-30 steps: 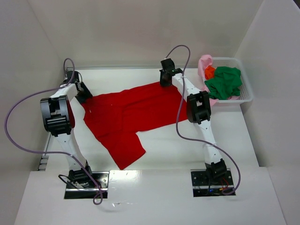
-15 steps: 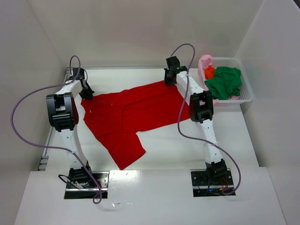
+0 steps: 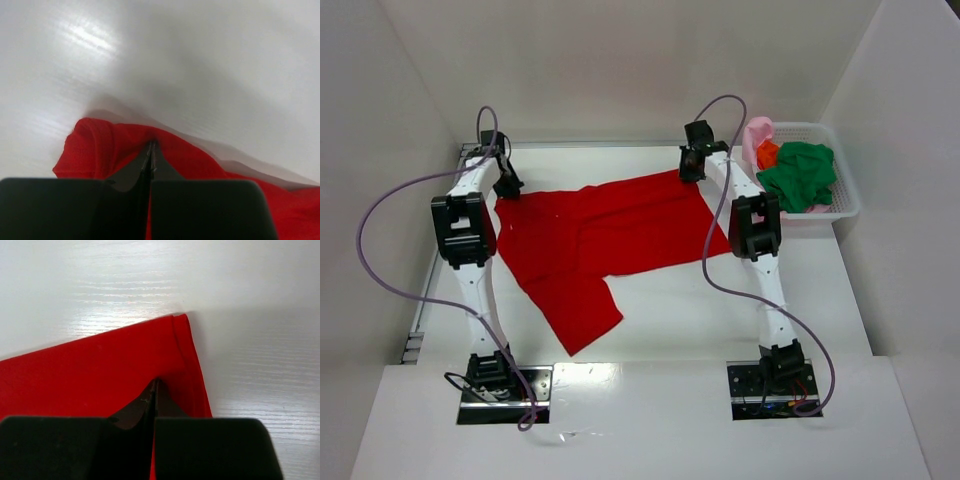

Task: Fold and stack the t-shirts
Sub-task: Fold the flattened tshirt in 1/3 of the way

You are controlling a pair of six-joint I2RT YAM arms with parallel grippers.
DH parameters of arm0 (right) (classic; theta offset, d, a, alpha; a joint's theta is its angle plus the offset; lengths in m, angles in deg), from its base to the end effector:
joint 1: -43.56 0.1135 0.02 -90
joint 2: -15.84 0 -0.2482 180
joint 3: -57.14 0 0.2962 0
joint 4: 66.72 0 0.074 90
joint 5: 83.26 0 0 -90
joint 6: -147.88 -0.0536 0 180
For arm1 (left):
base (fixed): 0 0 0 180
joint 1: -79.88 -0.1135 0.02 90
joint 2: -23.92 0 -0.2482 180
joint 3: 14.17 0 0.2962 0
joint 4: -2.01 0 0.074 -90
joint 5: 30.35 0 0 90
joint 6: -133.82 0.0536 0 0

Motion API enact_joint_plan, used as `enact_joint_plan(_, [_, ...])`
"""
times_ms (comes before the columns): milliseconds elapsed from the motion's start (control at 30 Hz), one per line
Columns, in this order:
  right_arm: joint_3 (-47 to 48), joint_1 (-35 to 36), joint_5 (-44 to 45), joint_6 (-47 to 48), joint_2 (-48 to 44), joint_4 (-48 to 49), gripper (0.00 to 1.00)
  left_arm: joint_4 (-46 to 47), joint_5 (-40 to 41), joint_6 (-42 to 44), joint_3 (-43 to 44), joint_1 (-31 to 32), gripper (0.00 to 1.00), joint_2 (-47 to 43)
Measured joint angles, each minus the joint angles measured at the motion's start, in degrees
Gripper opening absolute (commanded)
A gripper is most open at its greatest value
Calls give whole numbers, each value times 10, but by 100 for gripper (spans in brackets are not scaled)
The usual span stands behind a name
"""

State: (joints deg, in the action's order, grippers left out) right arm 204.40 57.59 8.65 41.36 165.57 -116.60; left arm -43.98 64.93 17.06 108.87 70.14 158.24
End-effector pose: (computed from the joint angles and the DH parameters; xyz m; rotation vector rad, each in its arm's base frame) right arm 0.5905 0.1457 0.1248 0.0683 2.4921 0.1838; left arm 0.5440 0.0984 0.1260 -0.8358 2.4237 0.0055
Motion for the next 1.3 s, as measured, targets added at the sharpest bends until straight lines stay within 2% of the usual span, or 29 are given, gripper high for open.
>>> enact_joint_plan(233, [-78,-3,4,1,-40,40,0,-59,7,31,158,32,3,87])
enact_joint_plan(500, [-147,-5,24,-1,-82,47,0,-171,-1,48,449,63,3,240])
enact_joint_plan(567, [-164,-6,32,-4,-94,47,0,-192,-1,54,486,65,1,258])
enact_joint_plan(833, [-288,-47,37,-20,-171,51,0,-234,-12,56,498,60,1,260])
enact_joint_plan(1067, [-310,-68,34,-21,-187,51,0,-247,-18,61,498,59,3,250])
enact_joint_plan(1100, [-310,-68,33,-21,-187,51,0,-250,-18,64,497,59,5,244])
enact_joint_plan(1167, [-310,-68,32,-20,-188,52,0,-257,-18,74,495,58,23,225])
enact_joint_plan(1267, [-310,-68,30,-17,-190,51,0,-261,-17,85,494,58,38,182])
enact_joint_plan(1300, [-310,-68,28,-16,-192,51,0,-261,-17,87,494,58,39,164])
